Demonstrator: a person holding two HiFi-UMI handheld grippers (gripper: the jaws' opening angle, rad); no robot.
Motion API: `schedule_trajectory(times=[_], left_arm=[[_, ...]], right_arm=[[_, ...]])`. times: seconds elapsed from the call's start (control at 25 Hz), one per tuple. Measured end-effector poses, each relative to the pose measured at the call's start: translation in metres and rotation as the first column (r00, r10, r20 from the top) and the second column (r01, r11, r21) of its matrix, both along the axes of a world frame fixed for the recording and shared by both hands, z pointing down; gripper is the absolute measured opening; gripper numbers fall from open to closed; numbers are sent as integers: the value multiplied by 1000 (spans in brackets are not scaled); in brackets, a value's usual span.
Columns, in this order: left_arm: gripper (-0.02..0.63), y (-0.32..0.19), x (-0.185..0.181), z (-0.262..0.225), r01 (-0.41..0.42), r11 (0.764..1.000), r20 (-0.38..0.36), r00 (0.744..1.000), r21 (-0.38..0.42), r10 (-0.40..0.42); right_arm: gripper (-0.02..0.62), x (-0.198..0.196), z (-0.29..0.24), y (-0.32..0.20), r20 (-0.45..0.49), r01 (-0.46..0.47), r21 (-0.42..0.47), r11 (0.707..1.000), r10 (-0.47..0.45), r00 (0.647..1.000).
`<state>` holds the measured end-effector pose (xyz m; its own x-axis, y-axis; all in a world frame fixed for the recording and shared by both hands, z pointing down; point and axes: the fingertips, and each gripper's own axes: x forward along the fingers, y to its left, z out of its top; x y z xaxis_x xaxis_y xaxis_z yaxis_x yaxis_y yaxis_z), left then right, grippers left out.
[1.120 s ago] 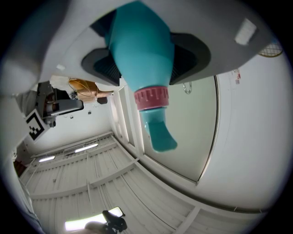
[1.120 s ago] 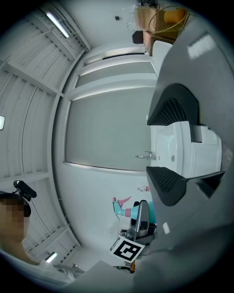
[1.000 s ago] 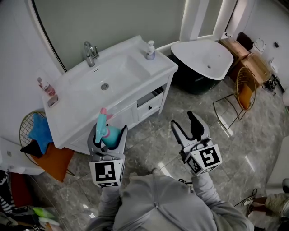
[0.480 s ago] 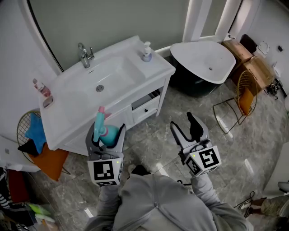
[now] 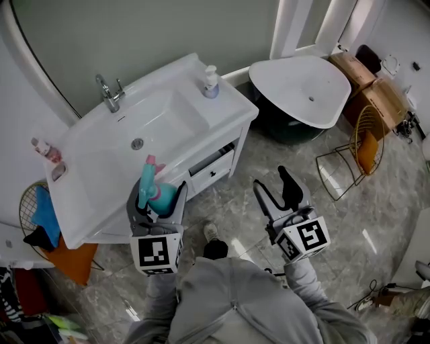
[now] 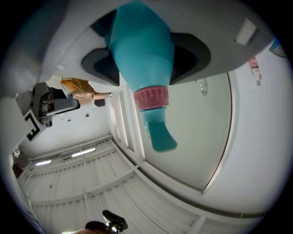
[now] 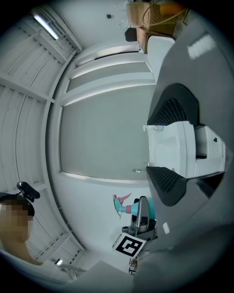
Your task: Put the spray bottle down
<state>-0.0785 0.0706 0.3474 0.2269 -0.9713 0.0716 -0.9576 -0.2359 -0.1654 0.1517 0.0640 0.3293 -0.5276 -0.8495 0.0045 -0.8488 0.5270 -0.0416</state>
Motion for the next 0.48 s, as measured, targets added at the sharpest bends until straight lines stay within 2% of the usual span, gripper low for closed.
schedule_trajectory(times=[0.32,0.48], left_arm=[[383,-101,3,-13,-50,998,-13,999,30,50],[383,-143,-7,-17,-48,999,-7,999,6,48]], right_arm=[[275,-15,-6,-99,5,-3,10,1000,3,1000],[275,-26,-14,-143,10,-2,27,1000,2,1000]])
